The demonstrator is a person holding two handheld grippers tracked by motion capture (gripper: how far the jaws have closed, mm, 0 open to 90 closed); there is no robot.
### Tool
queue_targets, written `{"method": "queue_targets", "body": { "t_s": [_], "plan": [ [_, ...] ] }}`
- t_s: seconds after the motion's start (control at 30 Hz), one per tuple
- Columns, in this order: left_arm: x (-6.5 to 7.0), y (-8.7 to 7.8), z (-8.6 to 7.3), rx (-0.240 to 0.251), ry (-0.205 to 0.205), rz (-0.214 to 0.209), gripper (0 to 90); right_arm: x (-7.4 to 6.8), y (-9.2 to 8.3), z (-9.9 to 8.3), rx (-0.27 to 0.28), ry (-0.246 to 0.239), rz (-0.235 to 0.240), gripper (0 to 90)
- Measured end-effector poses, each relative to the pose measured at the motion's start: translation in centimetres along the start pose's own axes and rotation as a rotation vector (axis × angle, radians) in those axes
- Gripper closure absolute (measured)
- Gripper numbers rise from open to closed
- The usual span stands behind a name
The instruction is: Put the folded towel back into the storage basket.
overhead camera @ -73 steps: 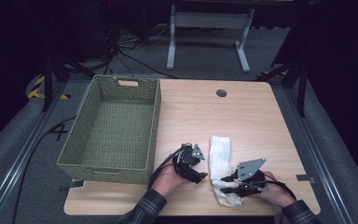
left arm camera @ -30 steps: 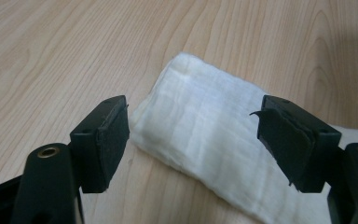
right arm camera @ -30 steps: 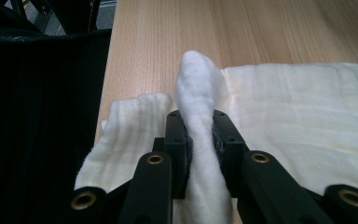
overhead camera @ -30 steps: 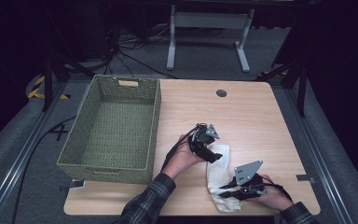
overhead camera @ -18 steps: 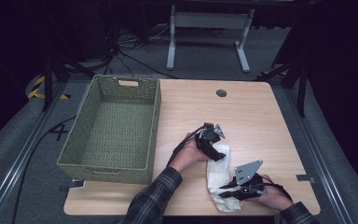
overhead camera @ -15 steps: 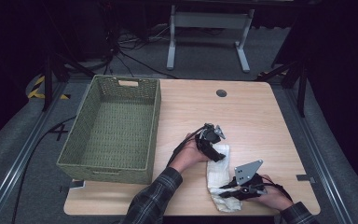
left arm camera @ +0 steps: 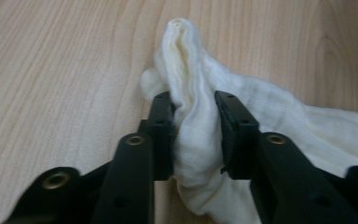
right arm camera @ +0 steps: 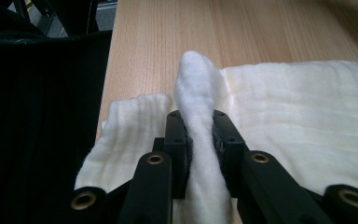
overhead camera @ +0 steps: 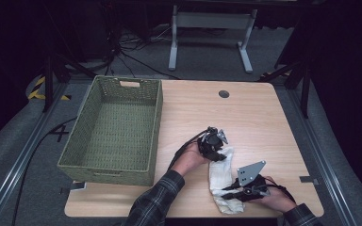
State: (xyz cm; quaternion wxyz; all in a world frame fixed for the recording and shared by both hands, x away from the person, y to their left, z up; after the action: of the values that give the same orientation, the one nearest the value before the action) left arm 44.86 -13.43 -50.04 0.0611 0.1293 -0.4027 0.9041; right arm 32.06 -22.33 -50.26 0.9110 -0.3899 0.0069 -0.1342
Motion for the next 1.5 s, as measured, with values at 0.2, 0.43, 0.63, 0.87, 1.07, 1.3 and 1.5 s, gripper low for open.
{"method": "queue_targets", "body": {
  "t_s": [0.2,0.43,0.63,0.87,1.07,1.3,1.5],
  "plan": [
    [0.2,-0.3,-0.2,0.020,-0.016,-0.012,79.3,0.3,-0.2,0.2,0.007,0.024,0.002,79.9],
    [1.3,-2.0,0.3,0.066,0.006,-0.015,79.6,1.1,-0.9,0.8,0.044,0.054,-0.014,80.1],
    [2.6,-3.3,1.1,0.104,0.045,-0.004,79.6,1.8,-1.4,1.6,0.059,0.058,-0.042,80.1],
    [3.6,-4.7,1.7,0.129,0.035,-0.013,79.6,3.1,-2.3,3.0,0.081,0.068,-0.055,80.1],
    [4.1,-7.0,2.5,0.149,0.022,0.022,79.6,3.7,-2.8,4.3,0.104,0.061,-0.050,80.1],
    [4.5,-10.0,3.8,0.160,0.025,0.058,79.6,4.8,-3.9,7.0,0.137,0.035,-0.066,80.0],
    [4.5,-12.3,4.5,0.168,0.029,0.081,79.6,5.9,-4.5,9.0,0.150,0.030,-0.082,80.1]
  ]
}}
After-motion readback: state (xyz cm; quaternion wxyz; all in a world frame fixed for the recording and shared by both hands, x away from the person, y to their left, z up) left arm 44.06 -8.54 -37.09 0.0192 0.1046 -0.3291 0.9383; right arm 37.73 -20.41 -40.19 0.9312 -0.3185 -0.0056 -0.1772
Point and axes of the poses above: each handheld gripper's, and its own axes: y roughly forward along the jaws, z roughly out of its top, x roughly to its right, the point moved 6 cm from there along y, roughly forward along the jaws, and after that the axes turned 15 degrees about -z, right-handed, at the moved point
